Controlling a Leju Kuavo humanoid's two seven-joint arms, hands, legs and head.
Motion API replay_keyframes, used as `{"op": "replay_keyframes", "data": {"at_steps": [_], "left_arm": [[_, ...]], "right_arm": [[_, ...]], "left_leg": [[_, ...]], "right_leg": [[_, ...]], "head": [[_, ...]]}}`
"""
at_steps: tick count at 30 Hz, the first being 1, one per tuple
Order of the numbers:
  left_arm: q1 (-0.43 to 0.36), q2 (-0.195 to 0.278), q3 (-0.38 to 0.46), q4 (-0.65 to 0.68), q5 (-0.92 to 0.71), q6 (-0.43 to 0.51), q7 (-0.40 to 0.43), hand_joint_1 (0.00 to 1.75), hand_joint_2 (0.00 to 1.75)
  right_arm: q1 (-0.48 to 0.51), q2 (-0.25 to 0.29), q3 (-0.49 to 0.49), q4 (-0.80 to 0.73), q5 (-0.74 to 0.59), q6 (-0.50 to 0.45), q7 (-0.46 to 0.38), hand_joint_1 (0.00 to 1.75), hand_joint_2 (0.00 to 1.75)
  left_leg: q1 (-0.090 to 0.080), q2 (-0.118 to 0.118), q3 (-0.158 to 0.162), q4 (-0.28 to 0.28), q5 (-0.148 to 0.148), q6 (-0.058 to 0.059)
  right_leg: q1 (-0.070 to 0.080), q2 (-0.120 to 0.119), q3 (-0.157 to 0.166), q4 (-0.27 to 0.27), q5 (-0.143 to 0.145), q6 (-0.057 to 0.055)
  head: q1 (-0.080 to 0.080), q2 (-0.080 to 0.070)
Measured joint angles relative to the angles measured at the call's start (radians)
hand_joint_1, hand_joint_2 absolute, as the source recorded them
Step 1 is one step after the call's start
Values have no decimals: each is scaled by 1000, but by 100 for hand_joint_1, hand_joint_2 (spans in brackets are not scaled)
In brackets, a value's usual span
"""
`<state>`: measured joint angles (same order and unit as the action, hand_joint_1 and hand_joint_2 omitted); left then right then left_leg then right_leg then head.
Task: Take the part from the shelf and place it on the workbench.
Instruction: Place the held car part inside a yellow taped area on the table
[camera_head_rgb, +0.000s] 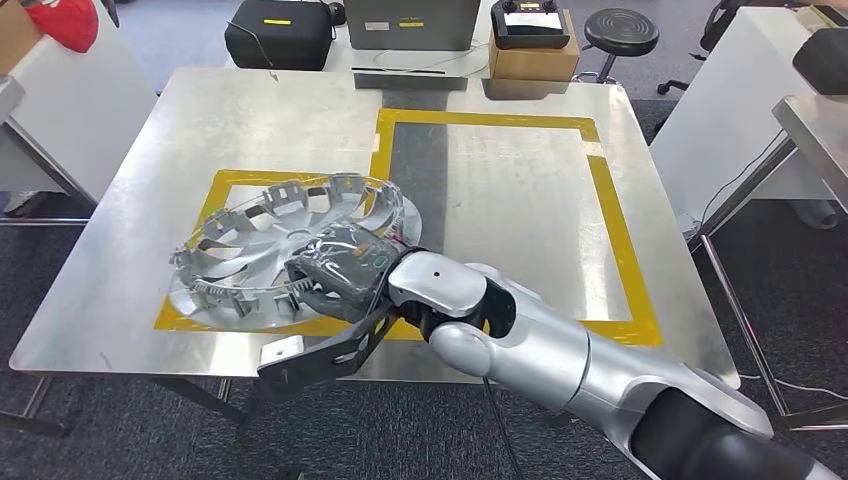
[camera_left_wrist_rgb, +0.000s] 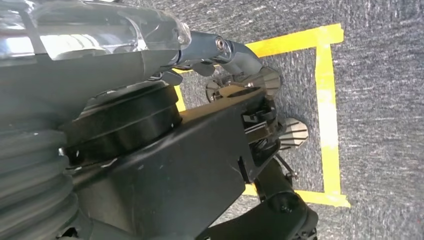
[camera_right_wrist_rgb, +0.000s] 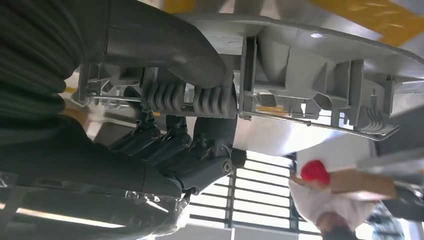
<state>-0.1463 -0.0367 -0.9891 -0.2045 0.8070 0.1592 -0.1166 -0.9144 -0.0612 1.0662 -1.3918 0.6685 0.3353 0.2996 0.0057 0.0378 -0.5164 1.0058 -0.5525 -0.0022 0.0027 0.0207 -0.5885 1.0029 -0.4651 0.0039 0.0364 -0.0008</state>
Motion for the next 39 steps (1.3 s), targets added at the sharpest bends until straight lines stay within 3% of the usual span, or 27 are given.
{"op": "replay_keyframes", "data": {"at_steps": [8,17,31,39], "left_arm": [[-5,-9,-3,0,-32,-15,28,0,175],[-6,-11,-9,0,-45,-21,43,0,175],[-6,-9,-9,0,-52,-22,47,0,175],[-9,-9,-9,0,-56,-27,47,0,175]], "right_arm": [[-41,57,57,315,91,-82,-8,175,175],[-70,81,30,550,105,-156,51,175,175],[-99,84,-69,703,107,-166,188,175,175],[-107,70,-127,734,114,-120,334,175,175]], "left_leg": [[-3,-24,2,1,1,1],[-6,-38,0,1,3,5],[-7,-42,-1,1,5,5],[-7,-48,-1,1,6,4]], "right_leg": [[-1,-13,1,-1,0,0],[-3,-21,2,-1,0,0],[-4,-23,2,-2,0,0],[-4,-26,2,-2,0,0]], "head": [[3,0],[4,0],[4,0],[4,0]]}}
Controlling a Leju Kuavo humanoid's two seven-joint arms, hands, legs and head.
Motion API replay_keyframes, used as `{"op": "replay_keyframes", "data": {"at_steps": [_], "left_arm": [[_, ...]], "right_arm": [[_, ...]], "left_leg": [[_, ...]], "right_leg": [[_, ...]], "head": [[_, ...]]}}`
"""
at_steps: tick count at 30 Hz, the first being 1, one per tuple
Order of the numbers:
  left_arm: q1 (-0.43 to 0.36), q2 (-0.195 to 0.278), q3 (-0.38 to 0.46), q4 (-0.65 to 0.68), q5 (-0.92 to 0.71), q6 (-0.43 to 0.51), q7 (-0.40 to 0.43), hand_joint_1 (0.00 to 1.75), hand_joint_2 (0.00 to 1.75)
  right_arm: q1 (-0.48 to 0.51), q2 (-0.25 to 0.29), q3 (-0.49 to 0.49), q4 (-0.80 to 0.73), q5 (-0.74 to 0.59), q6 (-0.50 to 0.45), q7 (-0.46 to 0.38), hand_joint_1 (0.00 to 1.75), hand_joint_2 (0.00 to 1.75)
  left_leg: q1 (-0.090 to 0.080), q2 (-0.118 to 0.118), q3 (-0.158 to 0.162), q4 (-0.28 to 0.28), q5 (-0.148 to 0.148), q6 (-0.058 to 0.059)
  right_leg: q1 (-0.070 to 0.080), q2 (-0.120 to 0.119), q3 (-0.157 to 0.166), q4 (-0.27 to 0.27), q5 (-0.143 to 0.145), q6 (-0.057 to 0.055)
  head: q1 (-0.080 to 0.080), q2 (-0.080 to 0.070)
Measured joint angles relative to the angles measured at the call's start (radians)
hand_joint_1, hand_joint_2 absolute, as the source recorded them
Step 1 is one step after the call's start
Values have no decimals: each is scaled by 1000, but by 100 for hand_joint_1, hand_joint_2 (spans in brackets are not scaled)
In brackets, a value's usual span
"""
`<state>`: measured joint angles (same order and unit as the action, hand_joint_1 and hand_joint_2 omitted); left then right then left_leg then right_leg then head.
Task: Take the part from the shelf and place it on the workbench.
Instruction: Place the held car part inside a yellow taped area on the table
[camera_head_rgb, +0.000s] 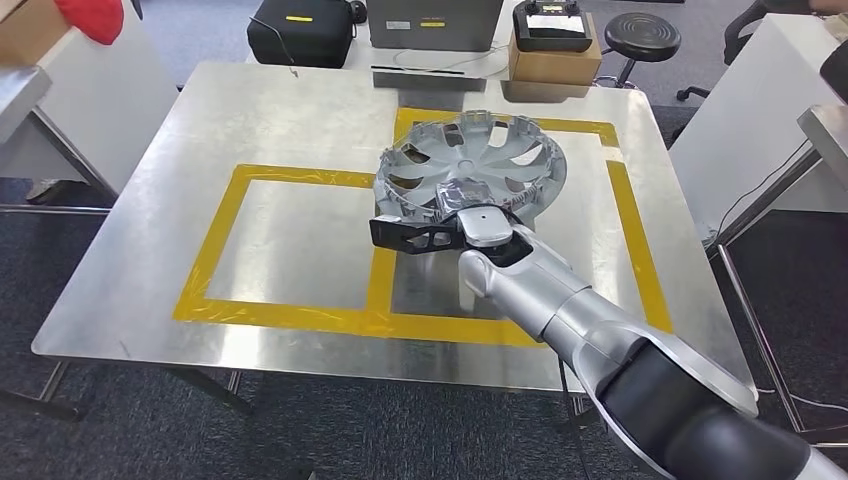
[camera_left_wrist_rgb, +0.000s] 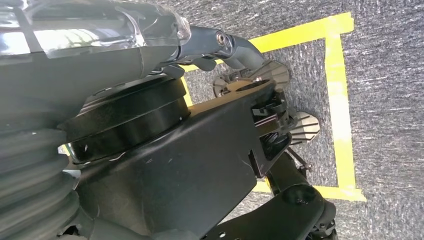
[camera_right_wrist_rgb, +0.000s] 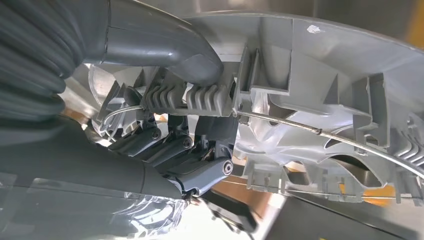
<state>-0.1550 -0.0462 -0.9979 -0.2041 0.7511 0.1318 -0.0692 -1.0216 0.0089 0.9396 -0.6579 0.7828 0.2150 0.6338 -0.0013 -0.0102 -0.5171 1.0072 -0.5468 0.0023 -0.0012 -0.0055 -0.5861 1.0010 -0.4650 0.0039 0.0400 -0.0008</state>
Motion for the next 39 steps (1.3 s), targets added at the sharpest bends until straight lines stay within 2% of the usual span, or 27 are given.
{"op": "replay_keyframes", "data": {"at_steps": [11,15,22,26,39], "left_arm": [[-7,0,-4,0,-14,-11,-11,0,175],[-11,0,-17,0,-34,-16,-32,0,175],[-21,0,-33,0,-55,0,-29,0,175],[-22,0,-34,0,-47,-2,-34,0,0],[-22,0,-34,0,-26,-12,-30,0,0]], "right_arm": [[-3,-19,-48,27,0,12,29,175,175],[-3,-23,-62,32,0,18,42,0,175],[0,-32,-72,34,-3,25,47,0,175],[0,-34,-72,34,-2,24,46,0,175],[-33,-40,-87,-11,37,3,43,0,175]], "left_leg": [[0,-1,0,0,1,0],[0,-1,0,0,1,-1],[0,2,0,0,1,-1],[0,3,0,0,1,-1],[0,9,1,0,2,0]], "right_leg": [[0,-1,0,0,0,0],[0,-1,0,0,0,0],[-1,0,0,0,0,0],[0,0,0,0,0,0],[-1,2,0,0,1,1]], "head": [[0,0],[0,0],[0,0],[0,0],[0,0]]}}
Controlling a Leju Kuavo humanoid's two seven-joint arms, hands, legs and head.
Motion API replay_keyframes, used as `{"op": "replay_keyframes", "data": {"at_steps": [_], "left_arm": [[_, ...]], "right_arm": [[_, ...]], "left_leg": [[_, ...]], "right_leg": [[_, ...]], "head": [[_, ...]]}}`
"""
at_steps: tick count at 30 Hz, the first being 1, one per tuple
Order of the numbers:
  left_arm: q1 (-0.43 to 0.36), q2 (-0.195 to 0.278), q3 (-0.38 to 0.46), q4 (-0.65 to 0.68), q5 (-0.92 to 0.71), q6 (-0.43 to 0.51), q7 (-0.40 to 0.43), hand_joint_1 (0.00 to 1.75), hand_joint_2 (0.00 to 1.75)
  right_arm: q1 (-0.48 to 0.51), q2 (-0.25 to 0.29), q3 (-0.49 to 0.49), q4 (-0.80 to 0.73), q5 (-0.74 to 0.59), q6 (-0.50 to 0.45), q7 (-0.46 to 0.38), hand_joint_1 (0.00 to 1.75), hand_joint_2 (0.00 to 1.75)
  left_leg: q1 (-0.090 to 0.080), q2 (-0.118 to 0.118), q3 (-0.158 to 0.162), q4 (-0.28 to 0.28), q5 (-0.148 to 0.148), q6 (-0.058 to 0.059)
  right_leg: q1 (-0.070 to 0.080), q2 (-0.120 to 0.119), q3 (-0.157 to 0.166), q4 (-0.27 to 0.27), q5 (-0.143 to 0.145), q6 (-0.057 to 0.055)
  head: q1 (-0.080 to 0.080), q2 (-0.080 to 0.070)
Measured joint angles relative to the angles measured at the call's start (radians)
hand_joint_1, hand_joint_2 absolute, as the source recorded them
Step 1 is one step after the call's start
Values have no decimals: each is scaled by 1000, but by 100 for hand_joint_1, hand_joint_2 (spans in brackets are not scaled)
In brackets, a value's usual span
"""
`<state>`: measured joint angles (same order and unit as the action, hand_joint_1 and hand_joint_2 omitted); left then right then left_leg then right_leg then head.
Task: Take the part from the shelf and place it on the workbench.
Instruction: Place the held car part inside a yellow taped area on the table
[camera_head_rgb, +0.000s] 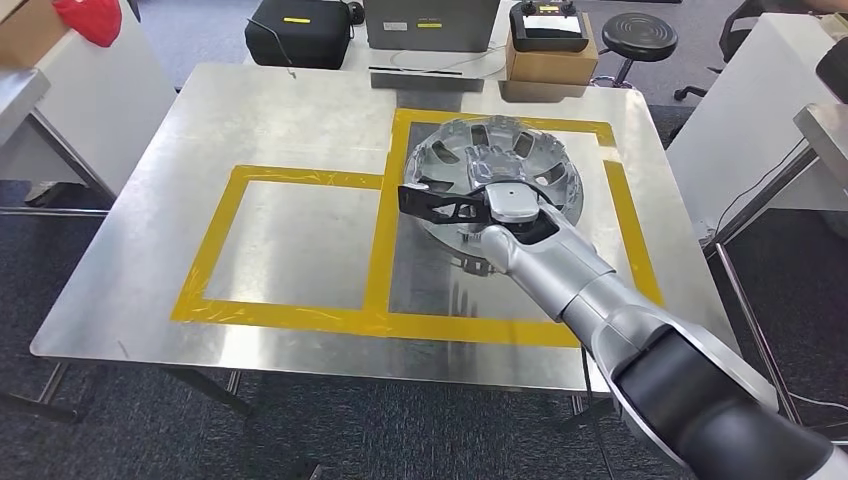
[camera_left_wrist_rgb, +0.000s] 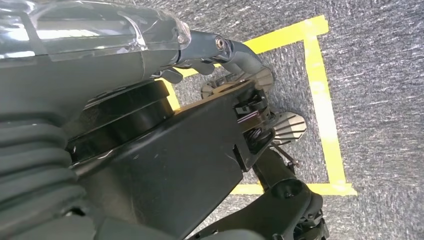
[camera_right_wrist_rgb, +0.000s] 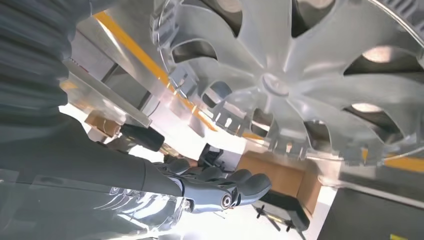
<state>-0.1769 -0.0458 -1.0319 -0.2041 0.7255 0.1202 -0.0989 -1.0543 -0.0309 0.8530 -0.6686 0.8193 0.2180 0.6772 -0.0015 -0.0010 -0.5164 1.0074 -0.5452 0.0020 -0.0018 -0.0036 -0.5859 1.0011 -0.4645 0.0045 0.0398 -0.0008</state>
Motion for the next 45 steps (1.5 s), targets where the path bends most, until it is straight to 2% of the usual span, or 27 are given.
{"op": "replay_keyframes", "data": {"at_steps": [7,12,16,20,28,32,35,40,45], "left_arm": [[-1,0,0,0,8,0,-7,0,0],[-1,0,0,0,12,1,-15,0,0],[0,0,0,0,9,4,-16,0,0],[2,0,0,0,10,10,-17,0,0],[14,3,0,0,14,16,-26,0,0],[16,5,0,0,16,17,-28,0,0],[16,5,0,0,22,21,-31,0,0],[26,7,0,0,40,34,-43,0,0],[45,11,1,0,64,45,-61,0,0]], "right_arm": [[-18,-9,-11,-45,27,7,13,0,175],[-27,-31,-36,-135,77,-5,13,0,175],[-11,-63,-70,-239,118,-97,-47,0,175],[23,-96,-113,-357,124,-118,-91,0,175],[127,-142,-223,-609,95,-189,-149,0,175],[154,-157,-262,-692,81,-202,-160,0,175],[189,-163,-293,-752,33,-254,-192,0,175],[306,-173,-364,-899,-79,-373,-258,0,175],[457,-202,-446,-1059,-163,-468,-314,0,175]], "left_leg": [[0,0,0,0,0,0],[0,-1,1,0,0,0],[0,-5,1,0,0,0],[0,-9,0,0,0,0],[0,-14,0,0,0,0],[0,-15,0,0,0,0],[0,-15,1,0,1,0],[-2,-16,0,4,0,1],[-9,-20,-2,6,0,8]], "right_leg": [[0,1,0,0,0,0],[0,1,0,0,0,0],[0,1,0,0,0,0],[0,-2,1,0,0,0],[0,-5,2,-1,0,0],[0,-6,2,-1,0,0],[0,-6,3,-1,0,0],[-1,-7,3,-4,1,4],[-7,-8,4,-6,3,15]], "head": [[0,0],[0,0],[0,0],[0,0],[-1,0],[0,0],[-1,0],[-2,0],[-4,0]]}}
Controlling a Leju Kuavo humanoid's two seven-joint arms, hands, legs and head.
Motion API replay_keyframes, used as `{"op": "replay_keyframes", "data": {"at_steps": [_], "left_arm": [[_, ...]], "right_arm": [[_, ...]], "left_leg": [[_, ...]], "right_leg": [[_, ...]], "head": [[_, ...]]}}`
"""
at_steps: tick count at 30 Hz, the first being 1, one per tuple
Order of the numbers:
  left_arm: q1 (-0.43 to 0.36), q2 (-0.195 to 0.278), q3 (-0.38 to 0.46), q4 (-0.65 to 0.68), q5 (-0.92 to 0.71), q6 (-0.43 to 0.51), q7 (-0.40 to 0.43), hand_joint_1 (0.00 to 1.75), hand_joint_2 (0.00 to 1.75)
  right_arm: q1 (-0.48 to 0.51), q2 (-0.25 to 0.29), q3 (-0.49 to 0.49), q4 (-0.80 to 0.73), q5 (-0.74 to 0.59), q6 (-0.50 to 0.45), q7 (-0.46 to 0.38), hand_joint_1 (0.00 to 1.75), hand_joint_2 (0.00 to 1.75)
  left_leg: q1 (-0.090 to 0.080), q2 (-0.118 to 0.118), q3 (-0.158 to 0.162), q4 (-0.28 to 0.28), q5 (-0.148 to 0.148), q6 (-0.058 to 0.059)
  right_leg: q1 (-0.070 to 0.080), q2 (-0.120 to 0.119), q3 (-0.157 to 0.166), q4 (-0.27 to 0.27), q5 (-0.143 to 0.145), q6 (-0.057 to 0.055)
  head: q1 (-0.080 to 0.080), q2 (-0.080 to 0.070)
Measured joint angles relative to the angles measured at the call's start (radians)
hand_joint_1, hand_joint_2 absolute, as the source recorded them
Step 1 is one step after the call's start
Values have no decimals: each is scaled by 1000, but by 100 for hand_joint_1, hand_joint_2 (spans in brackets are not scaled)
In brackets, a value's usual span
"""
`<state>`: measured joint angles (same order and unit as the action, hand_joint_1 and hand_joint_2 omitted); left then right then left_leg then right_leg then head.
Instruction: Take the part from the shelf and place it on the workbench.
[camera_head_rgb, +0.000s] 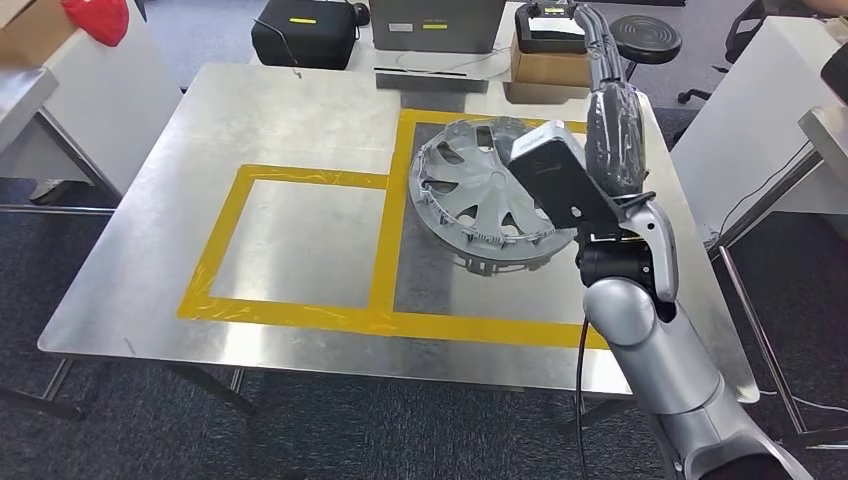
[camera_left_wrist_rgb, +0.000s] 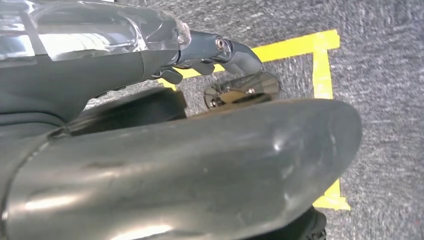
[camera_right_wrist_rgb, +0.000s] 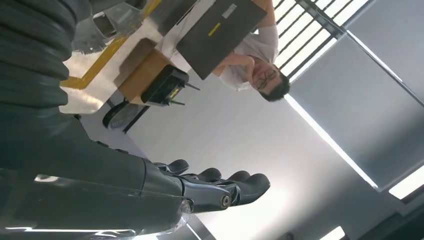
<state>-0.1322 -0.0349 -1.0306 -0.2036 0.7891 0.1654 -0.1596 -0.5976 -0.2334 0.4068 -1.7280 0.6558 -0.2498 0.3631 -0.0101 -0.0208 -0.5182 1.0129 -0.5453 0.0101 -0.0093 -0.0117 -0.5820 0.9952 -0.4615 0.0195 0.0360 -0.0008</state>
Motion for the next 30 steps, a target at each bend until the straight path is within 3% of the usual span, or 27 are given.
{"op": "replay_keyframes", "data": {"at_steps": [3,5,7,8,9,11,13,16,18,20,22,23,24,25,26,28,30], "left_arm": [[6,4,0,0,4,2,-4,0,0],[7,5,1,0,4,3,-5,0,0],[9,6,1,0,4,3,-6,0,0],[10,6,1,0,4,3,-6,0,0],[11,6,1,0,4,3,-6,0,0],[12,6,1,0,5,3,-6,0,0],[11,6,1,0,5,3,-6,0,0],[11,6,1,0,6,5,-4,0,0],[12,6,1,0,8,8,1,0,0],[12,8,1,0,12,10,3,0,0],[13,10,1,0,16,13,1,0,0],[14,11,1,0,18,15,0,0,0],[15,12,2,1,21,17,-2,0,0],[16,13,2,1,24,20,-5,0,0],[16,13,4,1,26,22,-7,0,0],[16,14,8,0,29,24,-9,0,0],[15,14,10,0,34,24,-11,0,0]], "right_arm": [[64,-23,-47,-80,-26,-21,-14,0,175],[87,-37,-70,-118,-30,-24,-16,0,175],[107,-47,-86,-143,-33,-25,-16,0,175],[116,-50,-91,-152,-34,-25,-16,0,175],[122,-53,-97,-161,-35,-25,-16,0,175],[128,-58,-107,-177,-35,-24,-17,0,175],[129,-61,-113,-191,-36,-25,-17,0,175],[138,-66,-123,-209,-43,-33,-23,0,175],[156,-69,-136,-226,-59,-45,-35,0,175],[181,-73,-150,-244,-74,-51,-45,0,175],[209,-76,-160,-258,-87,-51,-52,0,175],[223,-76,-162,-265,-93,-49,-55,0,175],[236,-77,-163,-271,-97,-48,-58,0,175],[248,-77,-163,-277,-100,-46,-61,0,175],[258,-78,-163,-283,-102,-45,-63,0,175],[270,-77,-162,-295,-105,-44,-67,0,175],[282,-77,-161,-307,-108,-44,-72,0,175]], "left_leg": [[4,1,4,-14,10,16],[9,2,10,-22,16,25],[9,1,12,-23,15,27],[8,0,14,-23,14,28],[8,-1,17,-22,12,28],[8,-3,27,-22,4,23],[7,-2,32,-22,-3,15],[8,1,31,-21,-5,-2],[9,9,26,-8,-22,-14],[11,17,-8,67,-73,-26],[18,20,-72,198,-129,-35],[21,20,-98,246,-138,-39],[24,20,-110,262,-127,-42],[26,21,-102,237,-96,-45],[30,22,-78,181,-54,-48],[32,20,-22,64,-1,-49],[29,17,-4,19,4,-39]], "right_leg": [[-2,1,-6,14,-12,11],[-3,4,-45,103,-62,16],[-3,6,-108,240,-116,20],[-4,6,-129,281,-121,20],[-4,7,-134,287,-105,20],[-3,6,-91,183,-26,14],[2,7,-34,64,22,3],[10,9,-14,17,17,-14],[6,8,-8,1,13,-24],[0,5,-2,-12,13,-31],[0,4,-3,-13,14,-34],[0,4,-3,-11,14,-34],[-1,4,-3,-10,13,-33],[-2,5,-4,-7,13,-32],[-4,6,-4,-4,11,-30],[-5,9,-7,5,9,-19],[-4,13,-12,11,13,-4]], "head": [[0,0],[6,0],[12,0],[12,0],[13,0],[15,0],[15,0],[12,0],[8,0],[-1,0],[-10,0],[-14,0],[-18,0],[-22,0],[-27,0],[-37,0],[-41,0]]}}
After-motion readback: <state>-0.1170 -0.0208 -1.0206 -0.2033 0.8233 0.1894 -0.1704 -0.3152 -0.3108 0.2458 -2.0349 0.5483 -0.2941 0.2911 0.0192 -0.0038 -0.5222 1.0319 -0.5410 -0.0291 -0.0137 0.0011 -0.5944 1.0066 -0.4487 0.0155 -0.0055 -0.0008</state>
